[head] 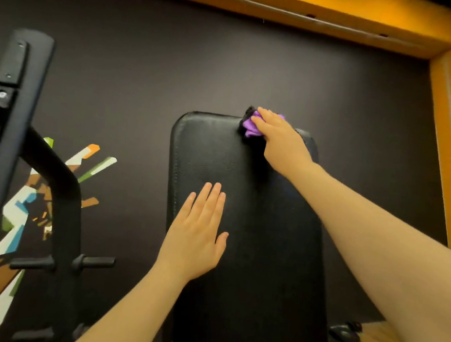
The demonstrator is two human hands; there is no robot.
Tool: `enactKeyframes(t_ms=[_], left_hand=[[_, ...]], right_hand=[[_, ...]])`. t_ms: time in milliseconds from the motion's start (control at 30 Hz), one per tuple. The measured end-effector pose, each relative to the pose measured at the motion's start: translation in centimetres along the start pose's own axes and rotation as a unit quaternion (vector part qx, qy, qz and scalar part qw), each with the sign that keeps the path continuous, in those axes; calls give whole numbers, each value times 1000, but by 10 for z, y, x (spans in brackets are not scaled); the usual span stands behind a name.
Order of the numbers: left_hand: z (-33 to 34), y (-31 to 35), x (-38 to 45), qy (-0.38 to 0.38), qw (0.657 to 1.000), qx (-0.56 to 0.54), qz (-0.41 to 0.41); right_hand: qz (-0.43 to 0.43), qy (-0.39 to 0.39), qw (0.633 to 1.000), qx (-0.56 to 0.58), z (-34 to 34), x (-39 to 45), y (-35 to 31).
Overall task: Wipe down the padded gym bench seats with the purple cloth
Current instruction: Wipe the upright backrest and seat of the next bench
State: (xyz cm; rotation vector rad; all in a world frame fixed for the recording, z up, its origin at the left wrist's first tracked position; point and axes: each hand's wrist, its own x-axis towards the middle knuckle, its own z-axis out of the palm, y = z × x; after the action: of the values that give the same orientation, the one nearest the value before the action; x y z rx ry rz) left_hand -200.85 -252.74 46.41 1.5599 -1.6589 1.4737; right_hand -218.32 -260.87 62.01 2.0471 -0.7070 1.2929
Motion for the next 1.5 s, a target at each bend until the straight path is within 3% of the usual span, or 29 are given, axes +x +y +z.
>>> enactKeyframes(t_ms=[167,533,833,1000,1200,1367,1500], left_hand=[[3,0,-1,12,1000,-3,1],[5,5,-27,39,998,-50,-7],[29,52,-115,-17,997,-70,-38],[37,78,-160,-62,994,-77,-37],[49,103,-208,-91,992,-87,-25],[59,105,-215,-105,991,-78,-18],[57,105,-212,-121,990,-73,-21]], right_hand=[[48,75,994,64,29,-27,-28],[22,49,997,54,63,-171,-67],[7,-101,993,59,80,-308,-98],[-86,-232,969,6,96,-390,-98],[-131,-268,954,-24,85,-399,-99],[-233,-335,913,-19,79,-418,-87],[-250,-338,907,-20,76,-422,-89]])
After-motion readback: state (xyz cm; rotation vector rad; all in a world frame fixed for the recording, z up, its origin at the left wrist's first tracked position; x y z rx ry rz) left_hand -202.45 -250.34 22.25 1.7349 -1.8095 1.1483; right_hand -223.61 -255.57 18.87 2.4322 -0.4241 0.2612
